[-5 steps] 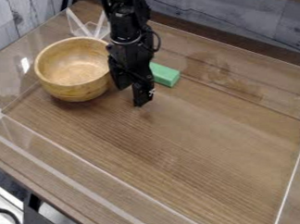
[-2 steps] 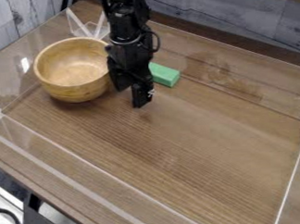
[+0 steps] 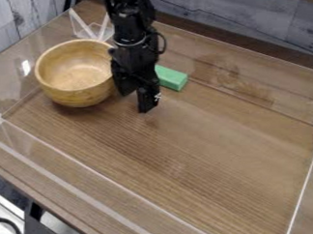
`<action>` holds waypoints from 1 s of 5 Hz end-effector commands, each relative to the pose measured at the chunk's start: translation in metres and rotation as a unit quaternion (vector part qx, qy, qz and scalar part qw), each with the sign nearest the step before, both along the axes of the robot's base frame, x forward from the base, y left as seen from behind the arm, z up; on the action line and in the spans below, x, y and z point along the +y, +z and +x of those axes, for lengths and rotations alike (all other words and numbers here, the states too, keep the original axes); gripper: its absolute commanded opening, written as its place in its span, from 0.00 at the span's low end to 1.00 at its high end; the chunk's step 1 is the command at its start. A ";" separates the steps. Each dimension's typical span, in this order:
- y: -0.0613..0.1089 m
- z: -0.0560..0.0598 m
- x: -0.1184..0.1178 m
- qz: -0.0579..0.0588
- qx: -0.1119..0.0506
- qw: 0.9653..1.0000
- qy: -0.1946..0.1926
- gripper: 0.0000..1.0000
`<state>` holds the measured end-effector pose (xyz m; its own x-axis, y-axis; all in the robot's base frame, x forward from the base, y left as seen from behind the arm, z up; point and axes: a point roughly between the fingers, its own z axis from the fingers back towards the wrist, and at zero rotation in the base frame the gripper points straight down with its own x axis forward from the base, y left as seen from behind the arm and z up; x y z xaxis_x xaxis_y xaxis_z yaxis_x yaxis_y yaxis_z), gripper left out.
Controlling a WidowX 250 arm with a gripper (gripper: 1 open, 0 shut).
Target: Move green stick from inside the wooden bowl to the table next to it
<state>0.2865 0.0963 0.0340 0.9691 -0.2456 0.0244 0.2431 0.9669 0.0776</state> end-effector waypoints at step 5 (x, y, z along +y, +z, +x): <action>0.055 0.001 0.047 0.018 -0.068 0.994 0.089 1.00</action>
